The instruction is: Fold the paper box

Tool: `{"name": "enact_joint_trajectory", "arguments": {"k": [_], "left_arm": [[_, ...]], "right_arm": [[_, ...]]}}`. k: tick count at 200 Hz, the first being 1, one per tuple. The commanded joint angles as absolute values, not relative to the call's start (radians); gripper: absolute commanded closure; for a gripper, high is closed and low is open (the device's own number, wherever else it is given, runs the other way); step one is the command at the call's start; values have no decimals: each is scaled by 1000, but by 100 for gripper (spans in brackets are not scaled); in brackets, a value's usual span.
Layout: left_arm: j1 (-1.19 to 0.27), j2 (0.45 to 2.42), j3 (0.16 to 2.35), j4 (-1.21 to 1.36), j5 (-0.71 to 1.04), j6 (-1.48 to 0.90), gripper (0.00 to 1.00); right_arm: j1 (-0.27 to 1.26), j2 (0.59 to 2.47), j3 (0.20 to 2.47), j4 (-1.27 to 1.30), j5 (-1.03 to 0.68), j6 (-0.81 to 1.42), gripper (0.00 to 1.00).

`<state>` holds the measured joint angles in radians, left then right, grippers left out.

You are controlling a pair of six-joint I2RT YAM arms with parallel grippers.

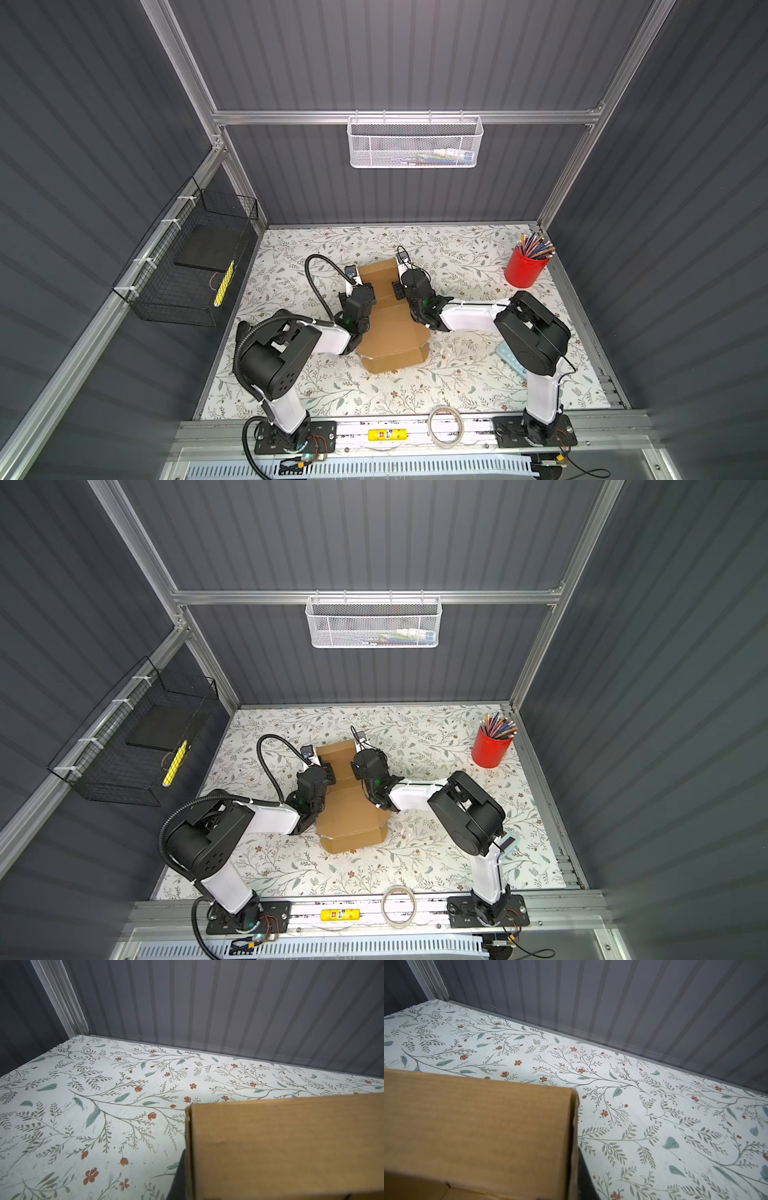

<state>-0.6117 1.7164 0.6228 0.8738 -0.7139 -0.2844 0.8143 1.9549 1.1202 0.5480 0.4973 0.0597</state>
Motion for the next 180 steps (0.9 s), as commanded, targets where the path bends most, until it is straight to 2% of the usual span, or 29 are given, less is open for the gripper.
{"name": "enact_joint_trajectory", "arguments": {"k": [1,10,39,63,147,180], "left_arm": [[-604,1725,626,731,-723,-264,100],[-604,1724,632,725,-726,-263,100],[-604,1718,638,712,-736,-261,100],[-604,1717,637,710,-741,-259,100],[-604,1713,639,706,-739,-243,100],[-604,1707,634,706,-737,-231,100]], "right_arm": [[811,1937,1149,559,493,72,97],[811,1936,1149,556,490,76,95],[811,1930,1143,538,495,93,80],[813,1922,1120,537,496,119,72],[818,1890,1100,550,509,118,60],[816,1879,1103,575,498,78,58]]}}
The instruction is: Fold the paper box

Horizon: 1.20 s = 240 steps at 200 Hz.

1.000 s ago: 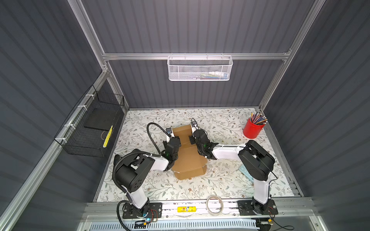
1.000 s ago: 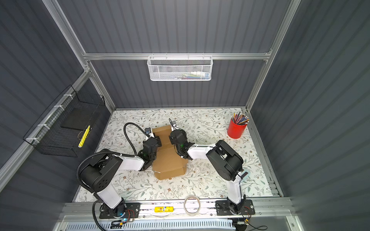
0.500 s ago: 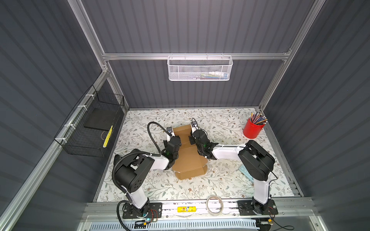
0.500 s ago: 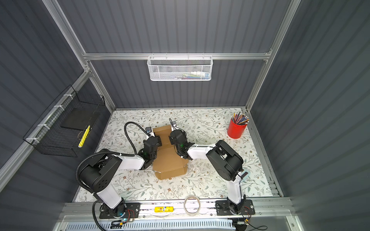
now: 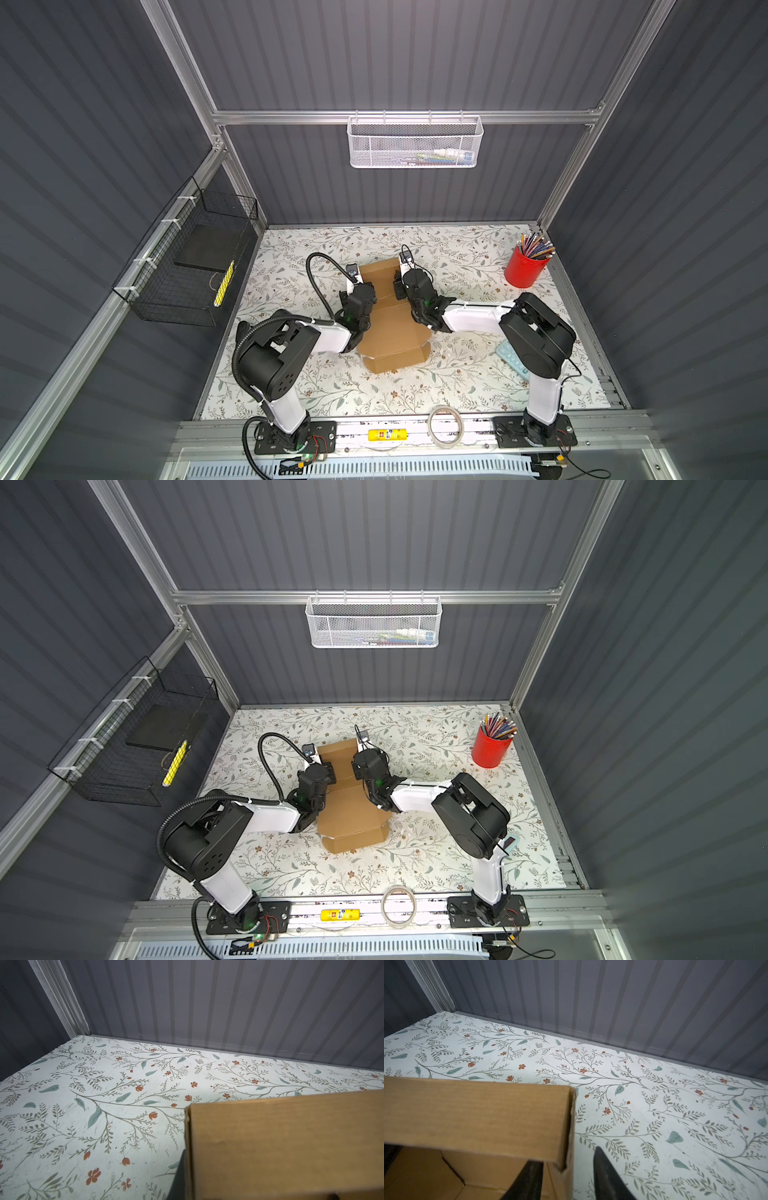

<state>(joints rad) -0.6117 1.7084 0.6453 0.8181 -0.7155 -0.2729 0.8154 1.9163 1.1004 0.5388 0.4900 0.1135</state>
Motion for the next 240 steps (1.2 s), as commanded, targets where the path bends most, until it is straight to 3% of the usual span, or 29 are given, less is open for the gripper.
{"name": "enact_joint_trajectory", "arguments": {"k": [1,240], "left_arm": [[-604,1707,634,706,-737,-231,100],[-603,1718,681,666,-672,-198,100]], "right_arm": [[816,1880,1103,576,497,76,58],[772,1940,1186,471,350,119,62]]}}
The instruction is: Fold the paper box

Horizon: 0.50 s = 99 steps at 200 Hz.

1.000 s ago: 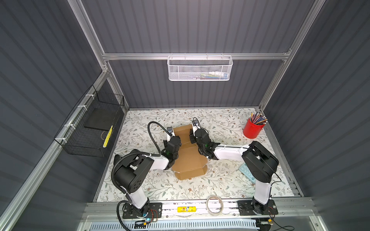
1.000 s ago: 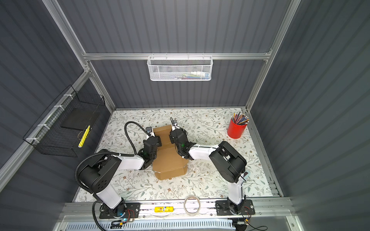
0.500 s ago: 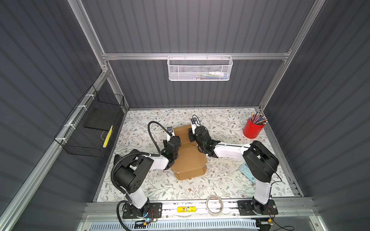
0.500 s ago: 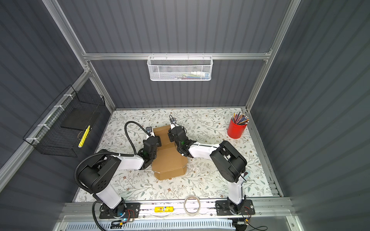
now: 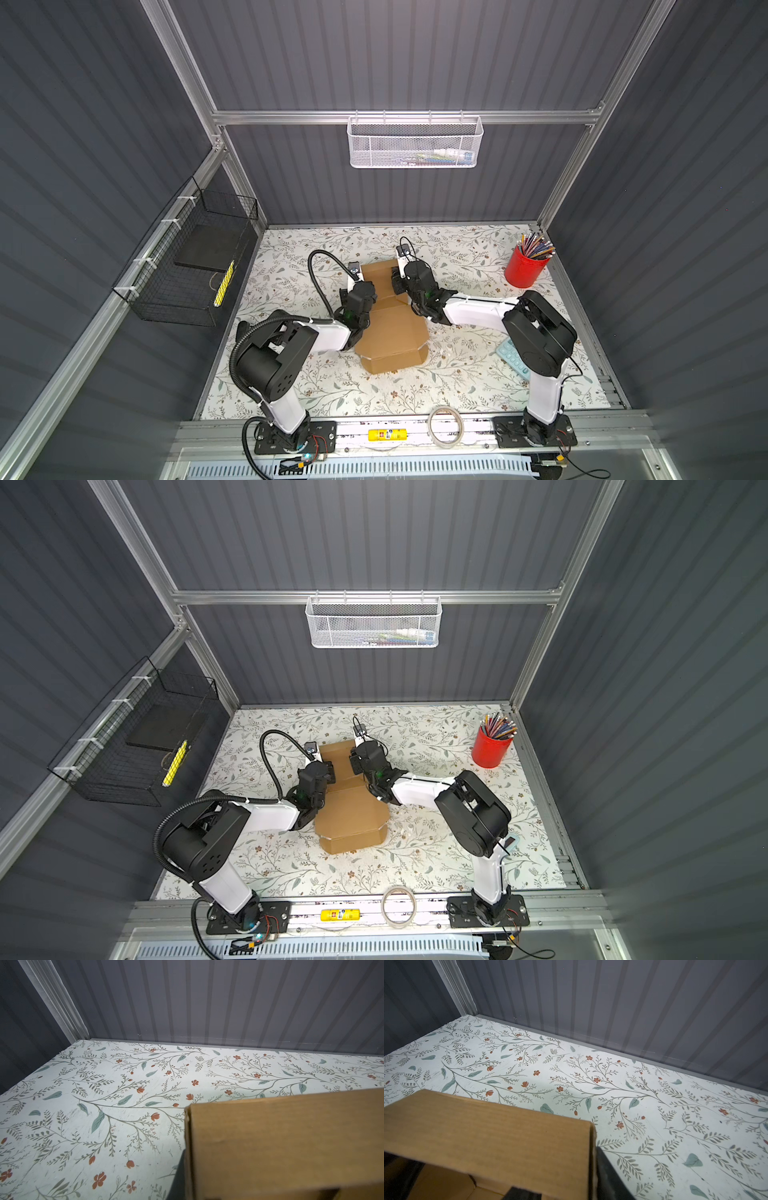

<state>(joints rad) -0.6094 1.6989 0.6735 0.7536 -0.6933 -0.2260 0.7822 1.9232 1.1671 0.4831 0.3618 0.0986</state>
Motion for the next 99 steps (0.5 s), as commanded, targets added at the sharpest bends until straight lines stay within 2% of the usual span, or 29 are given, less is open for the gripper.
{"name": "enact_joint_trajectory", "arguments": {"k": [1,99], "left_arm": [[-603,1718,681,666,-672,-198,100],[-603,1715,708,619,-660,-215,100]], "right_arm": [[772,1940,1185,471,351,120,62],[769,1945,1195,436,345,129,81]]}}
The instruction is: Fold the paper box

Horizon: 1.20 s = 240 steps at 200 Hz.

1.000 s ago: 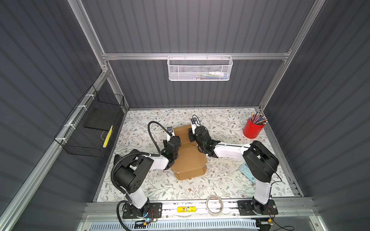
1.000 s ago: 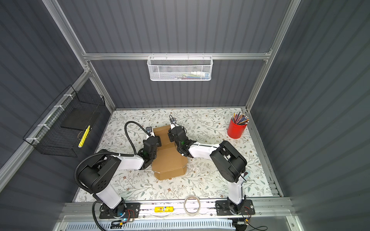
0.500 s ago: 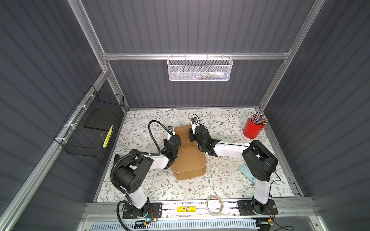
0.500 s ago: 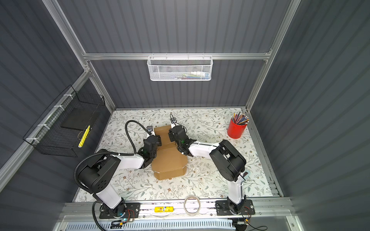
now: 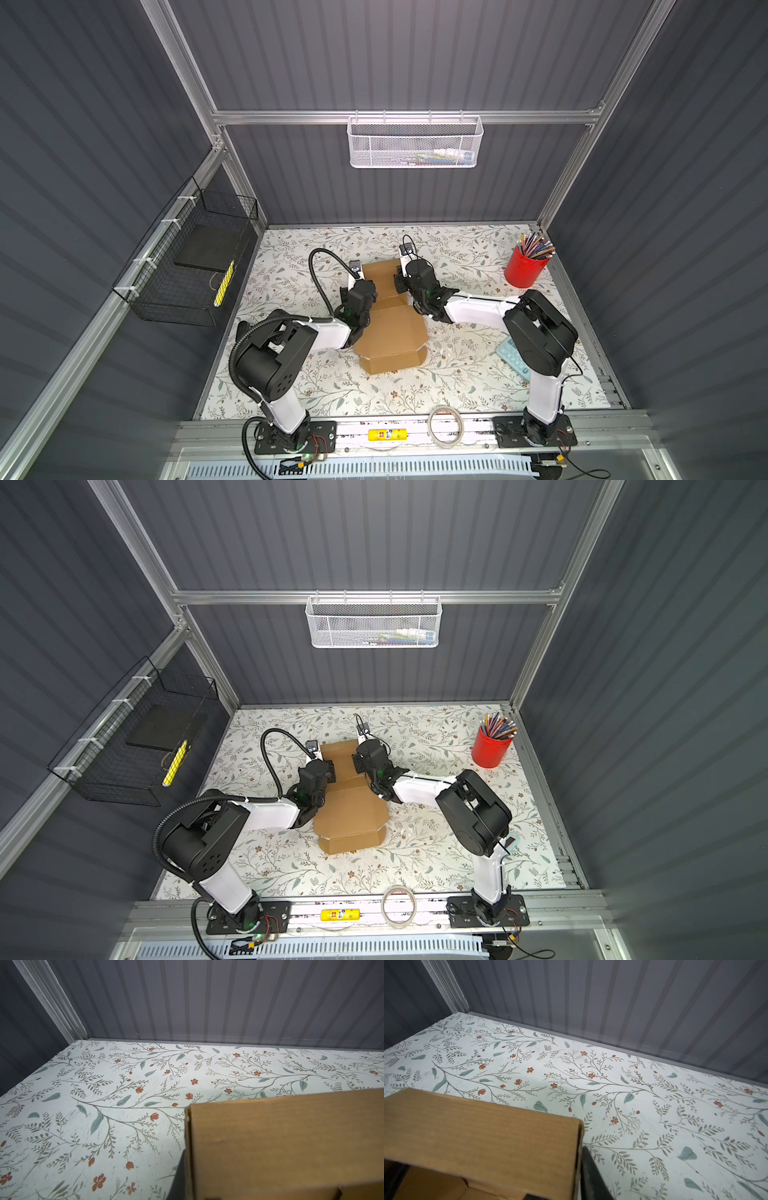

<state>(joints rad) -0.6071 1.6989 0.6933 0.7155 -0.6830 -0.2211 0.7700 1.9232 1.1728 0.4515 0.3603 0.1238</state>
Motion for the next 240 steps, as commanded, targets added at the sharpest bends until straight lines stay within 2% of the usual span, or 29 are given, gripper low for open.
{"name": "enact_joint_trajectory", "arguments": {"k": [1,78,119,175,240], "left_arm": [[-603,1715,708,618,-659,-215,100],[-601,1718,769,500,-614,-223,100],[-601,1743,796,460,-610,-224,100],[-598,1791,822,433,-651,-247,100],[-598,1812,831,420,-675,-262,100]], "right_arm": [[769,1944,1195,436,345,130,81],[762,1939,1198,407,310,125,93],[745,1929,1206,376,286,152,94],[733,1933,1221,312,269,202,78],[733,1938,1206,290,263,246,76]]}}
